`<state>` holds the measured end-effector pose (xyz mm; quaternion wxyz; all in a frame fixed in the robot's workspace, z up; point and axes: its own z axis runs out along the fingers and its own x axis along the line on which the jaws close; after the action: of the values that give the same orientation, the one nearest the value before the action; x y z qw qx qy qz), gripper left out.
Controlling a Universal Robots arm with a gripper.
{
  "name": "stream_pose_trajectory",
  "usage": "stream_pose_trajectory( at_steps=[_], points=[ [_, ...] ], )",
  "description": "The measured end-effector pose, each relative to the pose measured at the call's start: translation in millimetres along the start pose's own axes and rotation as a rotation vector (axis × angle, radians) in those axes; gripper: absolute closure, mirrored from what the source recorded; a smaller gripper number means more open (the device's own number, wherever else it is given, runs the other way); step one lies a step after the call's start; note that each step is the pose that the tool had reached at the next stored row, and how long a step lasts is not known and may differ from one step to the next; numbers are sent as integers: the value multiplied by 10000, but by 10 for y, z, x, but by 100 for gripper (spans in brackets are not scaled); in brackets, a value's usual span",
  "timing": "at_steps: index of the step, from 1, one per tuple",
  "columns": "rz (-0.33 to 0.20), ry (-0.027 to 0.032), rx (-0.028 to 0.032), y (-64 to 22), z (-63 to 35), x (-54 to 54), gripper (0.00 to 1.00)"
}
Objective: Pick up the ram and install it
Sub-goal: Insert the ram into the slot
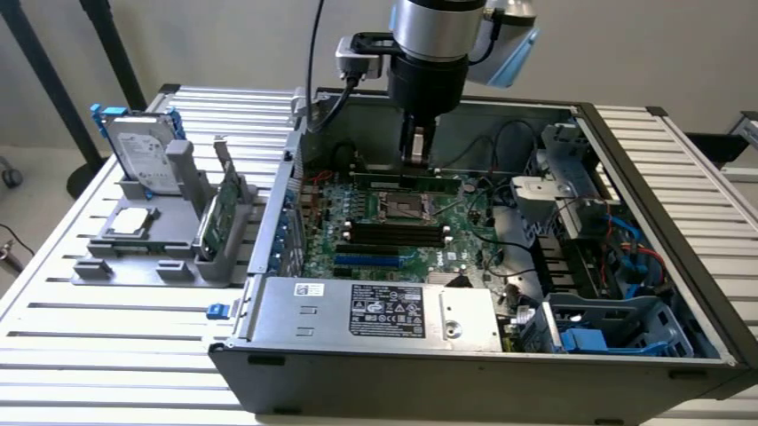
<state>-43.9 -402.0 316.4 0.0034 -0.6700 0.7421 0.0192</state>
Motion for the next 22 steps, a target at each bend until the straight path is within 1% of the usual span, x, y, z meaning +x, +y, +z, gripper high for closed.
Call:
stream_pose_trajectory(
  at_steps=[2, 16, 18, 22],
  points=[
    [0, -2, -1, 0, 22, 1, 87],
    [-7, 6, -1, -1, 276, 9, 87],
    [-8, 15, 0, -2, 310, 10, 87],
    [-7, 56, 4, -4, 379, 12, 87]
  ],
)
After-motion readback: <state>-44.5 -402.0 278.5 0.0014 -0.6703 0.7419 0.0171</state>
